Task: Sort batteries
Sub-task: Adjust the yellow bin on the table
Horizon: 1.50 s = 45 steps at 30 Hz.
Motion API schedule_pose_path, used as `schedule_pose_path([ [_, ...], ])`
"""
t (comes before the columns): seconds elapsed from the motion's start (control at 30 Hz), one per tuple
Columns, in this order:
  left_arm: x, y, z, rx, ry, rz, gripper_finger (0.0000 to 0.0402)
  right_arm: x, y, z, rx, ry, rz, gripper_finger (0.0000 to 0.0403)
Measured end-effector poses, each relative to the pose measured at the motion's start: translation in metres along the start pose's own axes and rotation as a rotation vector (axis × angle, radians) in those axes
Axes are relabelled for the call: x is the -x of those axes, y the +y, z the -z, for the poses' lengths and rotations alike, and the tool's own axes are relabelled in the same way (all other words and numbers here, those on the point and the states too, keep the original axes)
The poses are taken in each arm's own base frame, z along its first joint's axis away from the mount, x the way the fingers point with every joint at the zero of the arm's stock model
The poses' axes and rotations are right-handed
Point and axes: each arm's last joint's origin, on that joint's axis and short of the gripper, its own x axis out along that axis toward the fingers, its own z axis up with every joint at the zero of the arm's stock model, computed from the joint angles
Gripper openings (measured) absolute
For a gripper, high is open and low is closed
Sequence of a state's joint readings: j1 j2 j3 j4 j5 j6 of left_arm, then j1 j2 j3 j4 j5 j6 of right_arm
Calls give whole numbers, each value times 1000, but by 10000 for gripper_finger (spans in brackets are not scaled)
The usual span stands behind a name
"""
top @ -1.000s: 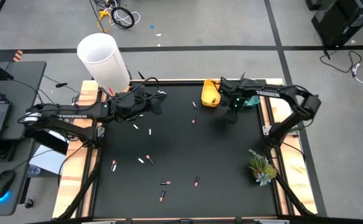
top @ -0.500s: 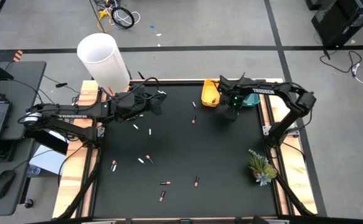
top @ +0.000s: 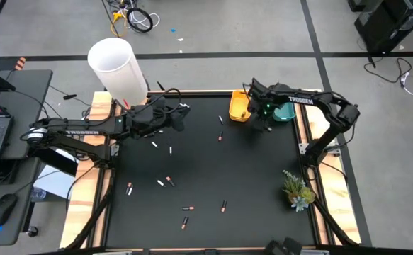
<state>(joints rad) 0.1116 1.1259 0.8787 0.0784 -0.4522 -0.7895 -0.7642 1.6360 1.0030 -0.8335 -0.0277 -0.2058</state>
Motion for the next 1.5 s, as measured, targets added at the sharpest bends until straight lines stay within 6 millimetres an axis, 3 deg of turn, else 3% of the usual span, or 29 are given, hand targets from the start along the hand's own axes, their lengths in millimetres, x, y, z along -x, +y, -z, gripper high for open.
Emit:
schedule_pose_path([
  [0.17, 0, 0, 0, -5, 9, 9, 97, 7, -17, -14, 13, -132, 127, 187],
  [0.57, 0, -1, 1, -17, 32, 32, 97, 14, -45, -28, 110, -311, 272, 187],
  [0.9, 0, -1, 1, -30, 31, 33, 97, 18, -53, -35, 114, -435, 229, 187],
  [1.1, 0, -1, 1, -30, 32, 34, 97, 22, -62, -35, 40, -434, 368, 187],
  [1.33, 0, -1, 1, -30, 38, 40, 97, 6, -71, -21, -139, -323, 213, 182],
  [1.5, 0, -1, 1, -30, 39, 39, 97, 2, -69, -27, -159, -373, 137, 167],
])
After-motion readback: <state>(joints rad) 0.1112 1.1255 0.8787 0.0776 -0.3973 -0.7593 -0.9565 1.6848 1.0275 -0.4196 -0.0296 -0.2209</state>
